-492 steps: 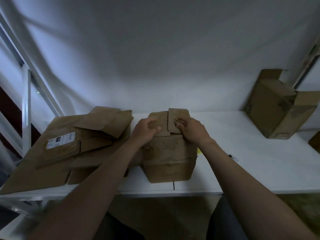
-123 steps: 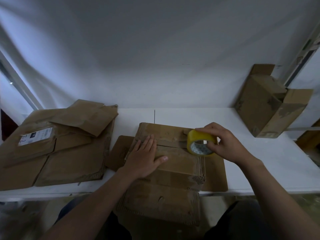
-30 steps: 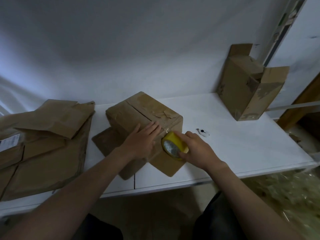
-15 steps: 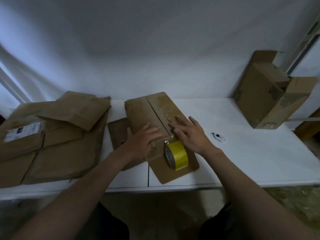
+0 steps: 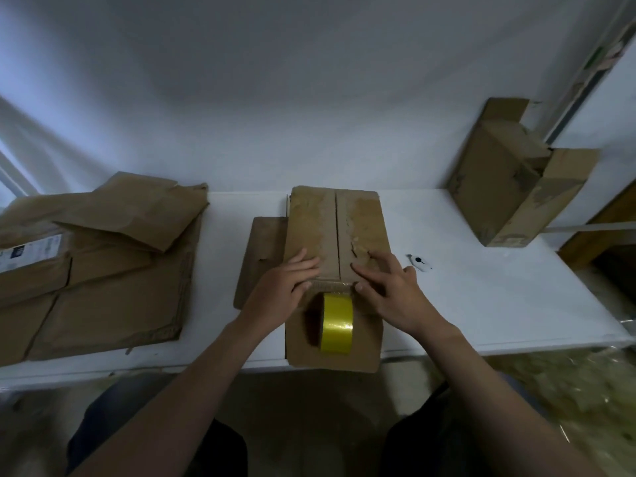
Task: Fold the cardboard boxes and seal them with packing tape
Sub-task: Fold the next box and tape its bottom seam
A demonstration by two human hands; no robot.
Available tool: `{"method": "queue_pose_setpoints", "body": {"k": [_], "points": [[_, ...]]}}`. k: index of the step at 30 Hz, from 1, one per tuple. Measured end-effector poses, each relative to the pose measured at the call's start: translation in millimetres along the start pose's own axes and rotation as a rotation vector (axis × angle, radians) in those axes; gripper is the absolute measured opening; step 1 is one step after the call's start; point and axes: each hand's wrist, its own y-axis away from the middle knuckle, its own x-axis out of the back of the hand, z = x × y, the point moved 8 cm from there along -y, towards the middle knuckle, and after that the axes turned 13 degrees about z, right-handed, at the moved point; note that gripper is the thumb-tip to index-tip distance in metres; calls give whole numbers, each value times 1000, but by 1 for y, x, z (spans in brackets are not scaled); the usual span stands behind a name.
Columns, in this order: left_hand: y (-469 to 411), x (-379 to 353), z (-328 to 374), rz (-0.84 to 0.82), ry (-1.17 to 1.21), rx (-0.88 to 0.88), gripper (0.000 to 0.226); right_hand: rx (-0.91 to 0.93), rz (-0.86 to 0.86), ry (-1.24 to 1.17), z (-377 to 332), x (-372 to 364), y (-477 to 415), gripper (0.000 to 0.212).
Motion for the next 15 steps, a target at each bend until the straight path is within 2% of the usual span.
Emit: {"method": "queue_pose_setpoints", "body": {"k": [6,12,15], "points": [[4,13,26,48,-39,-74,40,-79,140,-176,5,11,10,36],[28,32,13,88,-98,-7,37,-28,92,-173,-17,-2,21,36],[46,26,2,34,-135,29,39,-2,75,-138,-28,-15,27,40]]}}
